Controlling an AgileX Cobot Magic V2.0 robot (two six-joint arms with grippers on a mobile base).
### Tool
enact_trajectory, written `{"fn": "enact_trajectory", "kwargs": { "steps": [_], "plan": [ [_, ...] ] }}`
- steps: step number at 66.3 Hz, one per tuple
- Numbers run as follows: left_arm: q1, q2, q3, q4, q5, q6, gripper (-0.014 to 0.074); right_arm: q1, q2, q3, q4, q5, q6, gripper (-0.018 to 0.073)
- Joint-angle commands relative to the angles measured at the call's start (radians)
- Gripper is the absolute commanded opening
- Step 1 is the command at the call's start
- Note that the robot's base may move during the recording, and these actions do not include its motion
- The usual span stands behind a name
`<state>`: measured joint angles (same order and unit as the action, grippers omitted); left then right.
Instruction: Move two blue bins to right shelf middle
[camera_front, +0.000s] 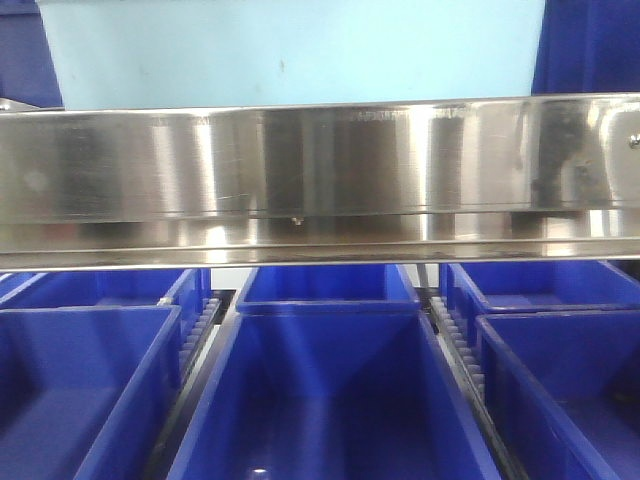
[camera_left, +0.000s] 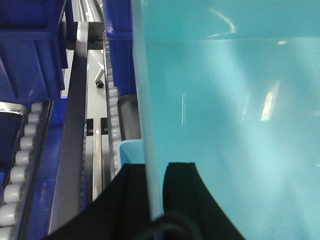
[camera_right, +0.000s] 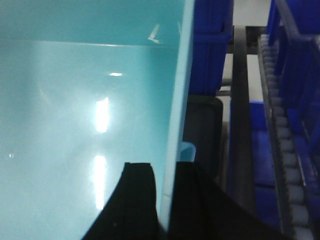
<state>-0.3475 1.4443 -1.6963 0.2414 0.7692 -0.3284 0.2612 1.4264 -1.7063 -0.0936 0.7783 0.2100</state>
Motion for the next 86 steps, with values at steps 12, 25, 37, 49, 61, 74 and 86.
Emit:
{"fn": "enact_trajectory", "kwargs": {
  "steps": [12, 25, 37, 49, 61, 74, 86],
  "plan": [
    [0.007, -0.011, 0.134, 0.080, -0.147, -0.023, -0.0111, -0.008, -0.015, 0.143, -0.087, -0.227, 0.035, -0.0165],
    [0.025, -0.016, 0.176, 0.102, -0.190, -0.045, -0.0111, -0.008, -0.016, 0.210, -0.087, -0.306, 0.039, -0.0165],
    [0.071, -0.014, 0.248, 0.088, -0.288, -0.045, -0.0111, -0.008, -0.012, 0.269, -0.087, -0.351, 0.042, -0.0165],
    [0.086, -0.014, 0.376, 0.029, -0.404, -0.045, -0.0111, -0.010, -0.010, 0.347, -0.087, -0.411, 0.044, -0.0165],
    [0.086, -0.014, 0.445, 0.034, -0.448, -0.045, -0.0111, -0.010, 0.007, 0.382, -0.087, -0.415, 0.044, -0.0165],
    [0.086, -0.014, 0.445, 0.034, -0.511, -0.045, -0.0111, -0.010, 0.027, 0.382, -0.087, -0.421, 0.044, -0.0165],
    [0.086, -0.014, 0.441, 0.034, -0.495, -0.045, 0.0048, -0.010, 0.028, 0.380, -0.077, -0.409, 0.044, 0.0125]
  ]
}}
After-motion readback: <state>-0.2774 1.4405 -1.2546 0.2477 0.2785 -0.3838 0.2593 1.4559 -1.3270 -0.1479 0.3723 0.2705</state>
